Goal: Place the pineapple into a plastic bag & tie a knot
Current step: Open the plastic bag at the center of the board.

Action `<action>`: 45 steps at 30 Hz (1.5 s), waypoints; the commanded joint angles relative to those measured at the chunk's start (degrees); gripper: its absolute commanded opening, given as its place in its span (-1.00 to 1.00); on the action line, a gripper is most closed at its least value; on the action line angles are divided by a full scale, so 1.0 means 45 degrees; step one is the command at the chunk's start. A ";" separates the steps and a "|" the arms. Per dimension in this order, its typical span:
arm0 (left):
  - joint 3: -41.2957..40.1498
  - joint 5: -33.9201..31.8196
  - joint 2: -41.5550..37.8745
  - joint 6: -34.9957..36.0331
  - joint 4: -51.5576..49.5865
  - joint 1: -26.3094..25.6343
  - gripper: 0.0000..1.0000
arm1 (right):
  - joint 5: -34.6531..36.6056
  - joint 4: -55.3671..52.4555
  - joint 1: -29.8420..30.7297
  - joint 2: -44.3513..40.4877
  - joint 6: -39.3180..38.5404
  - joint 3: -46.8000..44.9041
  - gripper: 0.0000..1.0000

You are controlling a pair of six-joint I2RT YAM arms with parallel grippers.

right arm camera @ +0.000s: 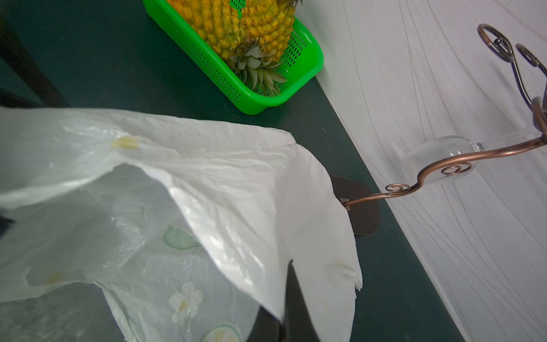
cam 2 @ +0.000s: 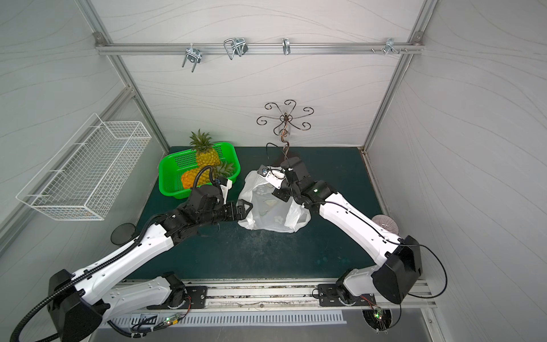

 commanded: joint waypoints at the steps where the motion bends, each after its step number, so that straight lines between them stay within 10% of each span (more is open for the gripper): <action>1: 0.0974 -0.1469 0.0575 0.0333 -0.1271 -0.0126 0.99 | 0.0062 -0.1196 0.0308 0.0379 0.1482 0.0590 -1.00; 14: 0.2407 -0.4201 -0.0006 0.1930 -0.3071 -0.1440 0.99 | 0.0661 -0.2404 0.0347 0.2223 0.3294 0.2411 -1.00; 28: 0.0416 -0.1456 0.0302 0.1173 -0.1649 -0.1505 0.96 | -0.0878 -0.2481 0.0546 0.2157 0.5068 0.2720 -1.00; 34: 0.0760 -0.3458 0.1211 0.1383 -0.2493 -0.1497 -0.05 | -0.1132 -0.2405 0.0677 0.2043 0.5446 0.2502 -1.00; 41: 0.1056 -0.4547 0.1817 0.1619 -0.3064 -0.1497 0.49 | -0.1512 -0.2575 0.0524 0.1429 0.5240 0.2111 -1.00; 45: 0.0809 -0.4315 0.1367 0.1795 -0.2343 -0.1493 -0.50 | -0.1288 -0.2443 0.0412 0.0940 0.5133 0.1433 -1.00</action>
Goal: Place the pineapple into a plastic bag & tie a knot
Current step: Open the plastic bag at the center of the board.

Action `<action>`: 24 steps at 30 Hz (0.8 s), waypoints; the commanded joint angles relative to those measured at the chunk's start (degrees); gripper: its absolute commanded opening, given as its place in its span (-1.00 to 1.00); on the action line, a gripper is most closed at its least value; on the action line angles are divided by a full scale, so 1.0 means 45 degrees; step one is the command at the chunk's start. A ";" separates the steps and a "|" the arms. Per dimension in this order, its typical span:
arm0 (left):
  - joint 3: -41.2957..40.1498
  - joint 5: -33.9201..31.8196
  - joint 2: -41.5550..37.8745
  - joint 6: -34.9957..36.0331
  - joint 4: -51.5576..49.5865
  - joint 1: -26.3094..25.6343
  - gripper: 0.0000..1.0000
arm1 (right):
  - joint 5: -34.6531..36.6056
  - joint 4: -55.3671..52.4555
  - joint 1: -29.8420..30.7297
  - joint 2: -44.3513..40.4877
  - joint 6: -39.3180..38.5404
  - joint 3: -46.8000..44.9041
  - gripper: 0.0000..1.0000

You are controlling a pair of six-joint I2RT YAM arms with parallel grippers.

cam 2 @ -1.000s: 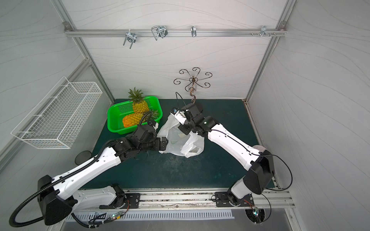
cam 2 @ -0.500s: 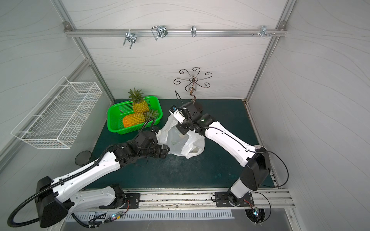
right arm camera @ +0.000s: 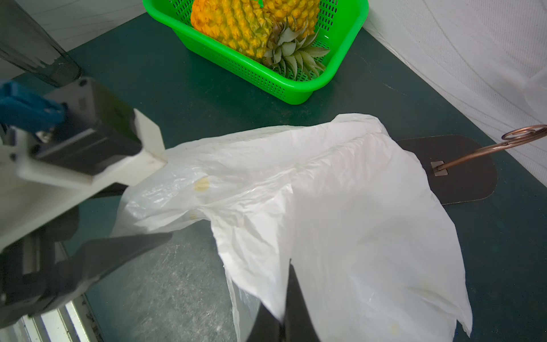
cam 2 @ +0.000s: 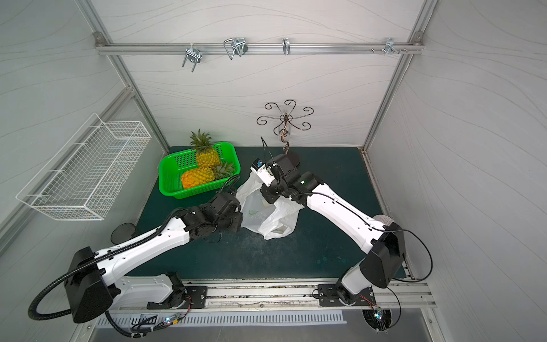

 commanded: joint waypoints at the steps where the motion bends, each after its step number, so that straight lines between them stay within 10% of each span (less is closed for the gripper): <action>1: 0.0214 -0.0121 -0.0613 0.0082 0.0973 0.0007 -0.78 | -0.0030 -0.0069 -0.0160 -0.0703 0.0005 -0.0550 -1.00; 3: -0.0138 0.0439 -0.1108 0.0091 0.1807 -0.0002 -1.00 | 0.0093 -0.0066 -0.0229 -0.1009 0.0155 -0.0900 -1.00; 5: -0.0320 0.1155 -0.1476 -0.0122 0.2397 -0.0004 -1.00 | 0.0826 0.0028 -0.0221 -0.1419 0.0637 -0.1251 0.04; 8: -0.0466 0.1921 -0.1824 -0.0836 0.2994 0.0009 -1.00 | 0.1008 -0.0113 -0.0203 -0.2871 0.1930 -0.1967 0.58; 18: -0.0490 0.2673 -0.1687 -0.1766 0.3660 0.0011 -1.00 | 0.2063 -0.7002 0.0703 -0.6922 0.6636 -0.2196 0.64; 24: -0.0413 0.2954 -0.1329 -0.2001 0.3779 0.0008 -1.00 | 0.3538 -0.7050 0.3351 -0.7679 0.9220 -0.4428 0.71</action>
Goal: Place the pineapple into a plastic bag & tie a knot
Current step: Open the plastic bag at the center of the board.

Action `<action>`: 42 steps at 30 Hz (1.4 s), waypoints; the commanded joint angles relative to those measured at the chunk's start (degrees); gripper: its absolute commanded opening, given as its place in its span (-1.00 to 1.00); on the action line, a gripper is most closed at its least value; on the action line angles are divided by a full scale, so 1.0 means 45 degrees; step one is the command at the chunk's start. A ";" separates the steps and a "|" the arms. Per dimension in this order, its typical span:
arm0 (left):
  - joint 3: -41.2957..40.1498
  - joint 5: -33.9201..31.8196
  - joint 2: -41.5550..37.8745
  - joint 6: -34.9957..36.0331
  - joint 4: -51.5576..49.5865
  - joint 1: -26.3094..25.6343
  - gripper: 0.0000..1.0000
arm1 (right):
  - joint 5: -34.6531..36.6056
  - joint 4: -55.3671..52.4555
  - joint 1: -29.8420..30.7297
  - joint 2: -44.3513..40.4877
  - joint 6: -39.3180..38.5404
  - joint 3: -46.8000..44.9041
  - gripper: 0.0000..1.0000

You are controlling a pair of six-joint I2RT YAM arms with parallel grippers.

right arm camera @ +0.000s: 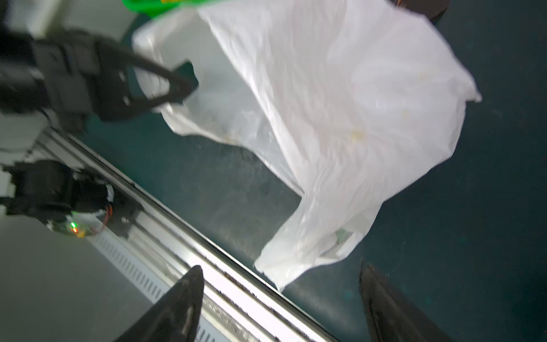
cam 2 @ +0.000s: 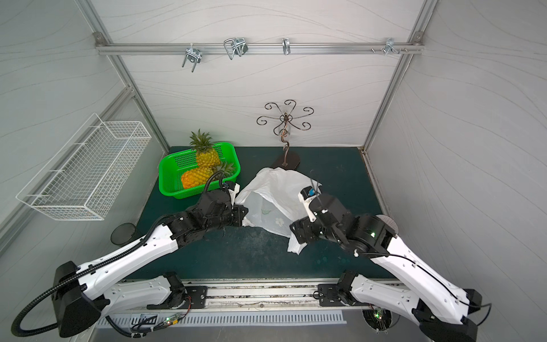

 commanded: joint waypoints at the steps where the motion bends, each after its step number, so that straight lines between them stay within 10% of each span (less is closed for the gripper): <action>1: 0.0077 0.0214 0.0199 -0.0476 0.0570 0.0004 -1.00 | 0.1078 -0.0804 0.0902 -0.0040 0.2124 -0.1146 0.82; 10: 0.0338 0.0233 0.0497 -0.0496 0.0257 0.0015 -1.00 | 0.1797 0.2468 0.1050 0.0909 0.3917 -0.3443 0.83; 18: 0.0681 0.0543 0.0838 -0.0066 0.0184 0.0011 -1.00 | 0.3527 0.1596 0.0503 0.0733 0.3391 -0.3138 -0.23; 23: 0.0604 0.2232 0.1674 0.1245 0.0985 -0.0005 -1.00 | 0.1673 0.2363 -0.2251 -0.0173 0.1016 -0.3090 -1.00; 30: 0.1510 0.2301 0.3382 0.2779 0.0721 -0.0024 -1.00 | -0.1671 0.2834 -0.3637 0.0129 0.0273 -0.3215 -1.00; 31: 0.1761 0.2280 0.3539 0.2790 0.0656 -0.0039 -0.92 | -0.2150 0.2959 -0.3635 0.0108 0.0441 -0.3380 -1.00; 33: 0.2067 0.1992 0.3540 0.2721 0.0627 -0.0036 -0.01 | -0.2669 0.3386 -0.3459 -0.0051 0.0711 -0.3727 -1.00; 35: 0.1860 0.1194 0.2743 0.1962 0.1148 -0.0040 0.40 | -0.2709 0.3948 -0.3257 -0.0225 0.1172 -0.3885 -1.00; 42: 0.2838 -0.1741 0.0081 0.3001 -0.0287 -0.0209 0.98 | -0.2348 0.4483 -0.3259 0.0104 0.1976 -0.4009 -1.00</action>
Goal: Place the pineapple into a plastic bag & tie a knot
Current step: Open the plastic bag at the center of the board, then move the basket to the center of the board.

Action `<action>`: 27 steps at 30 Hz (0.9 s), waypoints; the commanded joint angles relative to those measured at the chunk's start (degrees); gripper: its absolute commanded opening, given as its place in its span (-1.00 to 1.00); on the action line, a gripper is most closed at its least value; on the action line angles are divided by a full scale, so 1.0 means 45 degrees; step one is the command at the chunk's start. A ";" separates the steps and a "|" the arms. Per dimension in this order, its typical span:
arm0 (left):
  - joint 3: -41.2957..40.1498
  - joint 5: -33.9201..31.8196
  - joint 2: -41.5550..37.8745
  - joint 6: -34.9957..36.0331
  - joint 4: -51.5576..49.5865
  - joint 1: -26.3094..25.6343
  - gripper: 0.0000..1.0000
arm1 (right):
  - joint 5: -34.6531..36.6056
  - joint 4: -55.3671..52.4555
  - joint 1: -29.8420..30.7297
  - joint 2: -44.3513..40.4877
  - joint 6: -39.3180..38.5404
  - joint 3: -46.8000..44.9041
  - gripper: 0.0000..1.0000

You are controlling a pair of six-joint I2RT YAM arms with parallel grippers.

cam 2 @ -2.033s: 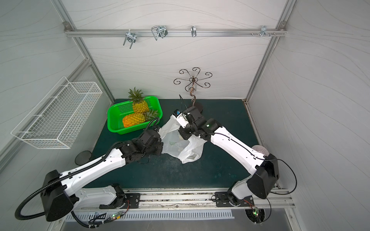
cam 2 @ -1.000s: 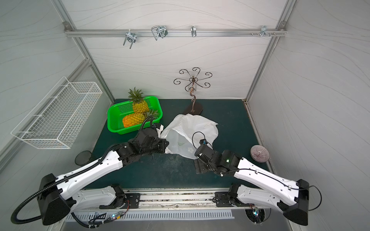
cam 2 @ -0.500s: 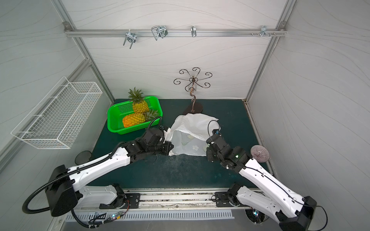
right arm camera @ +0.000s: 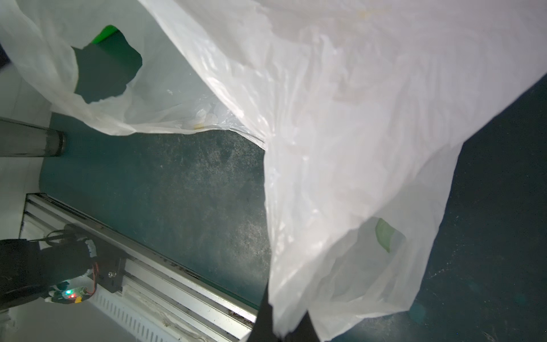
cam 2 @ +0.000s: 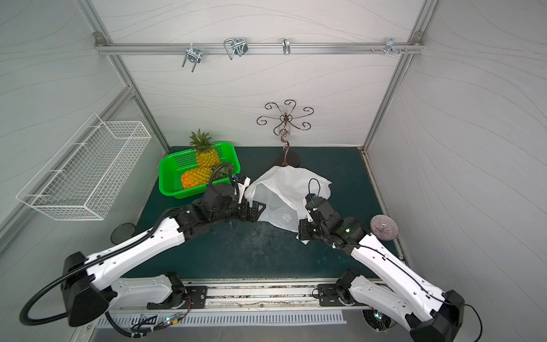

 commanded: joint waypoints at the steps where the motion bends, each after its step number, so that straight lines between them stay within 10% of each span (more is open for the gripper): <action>1: 0.1497 -0.1865 -0.0490 0.1697 -0.1320 0.0230 0.98 | -0.0105 0.0530 0.0059 0.0169 0.0412 -0.0046 -1.00; 6: 0.2724 0.0596 0.0010 0.3236 -0.3245 0.3659 0.98 | 0.0036 0.0509 0.0058 0.0348 0.0149 -0.0073 -0.96; 10: 0.3142 0.1364 0.0460 0.4728 -0.3672 0.5357 0.98 | 0.0183 -0.0198 0.0006 0.0206 -0.0467 -0.0001 0.16; 13: 0.3251 0.1531 0.0928 0.5185 -0.3809 0.6267 0.97 | 0.0580 -0.1053 -0.0058 -0.0167 -0.1473 0.0512 0.52; 21: 0.4183 0.2616 0.3711 0.8044 -0.4545 0.7343 0.59 | -0.0220 0.0196 -0.0059 -0.1611 -0.5471 0.1203 0.80; 27: 0.6833 0.1482 0.6604 1.0360 -0.6753 0.7488 0.77 | 0.0119 0.0942 -0.0081 -0.1223 -0.5370 0.1280 0.86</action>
